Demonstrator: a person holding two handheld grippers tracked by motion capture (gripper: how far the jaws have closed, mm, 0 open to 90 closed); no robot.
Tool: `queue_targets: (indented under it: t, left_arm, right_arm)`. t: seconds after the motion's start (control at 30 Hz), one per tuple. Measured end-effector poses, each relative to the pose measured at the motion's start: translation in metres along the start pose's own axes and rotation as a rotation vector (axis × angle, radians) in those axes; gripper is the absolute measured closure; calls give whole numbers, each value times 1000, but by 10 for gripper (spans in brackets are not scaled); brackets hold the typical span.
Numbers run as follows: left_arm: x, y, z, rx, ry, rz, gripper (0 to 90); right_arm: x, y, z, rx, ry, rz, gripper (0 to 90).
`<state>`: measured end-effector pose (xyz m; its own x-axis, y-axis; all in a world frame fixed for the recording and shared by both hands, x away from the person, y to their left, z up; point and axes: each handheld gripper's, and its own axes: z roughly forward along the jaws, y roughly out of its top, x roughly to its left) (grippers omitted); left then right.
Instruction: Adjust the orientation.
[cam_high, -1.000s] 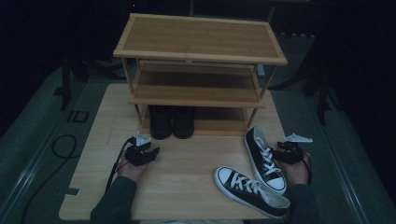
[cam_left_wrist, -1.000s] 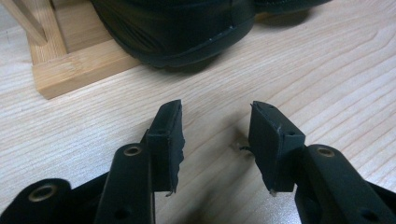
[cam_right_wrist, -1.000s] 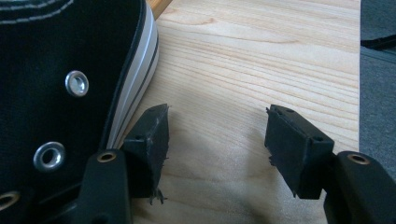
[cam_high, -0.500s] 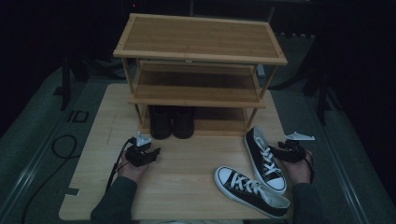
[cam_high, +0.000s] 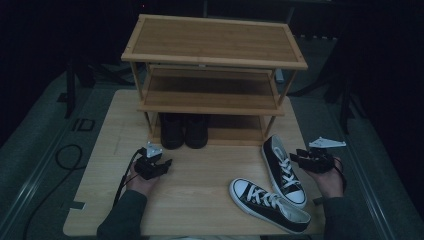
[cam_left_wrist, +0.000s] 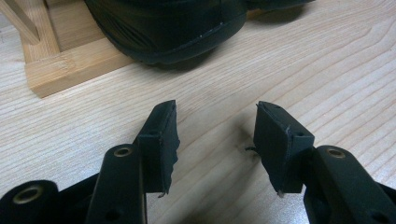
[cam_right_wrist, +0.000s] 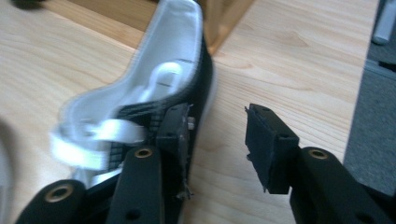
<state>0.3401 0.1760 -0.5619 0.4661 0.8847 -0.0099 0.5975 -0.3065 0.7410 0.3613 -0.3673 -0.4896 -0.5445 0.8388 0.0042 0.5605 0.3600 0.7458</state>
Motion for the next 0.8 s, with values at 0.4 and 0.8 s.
queue_targets:
  t: [0.4, 0.8]
  left_arm:
    - [-1, 0, 0, 0, -1, 1, 492]
    - [-1, 0, 0, 0, 0, 1, 485]
  right_arm:
    - [36, 13, -32, -5, 95, -89, 616]
    - [65, 7, -37, 26, 169, -129, 680]
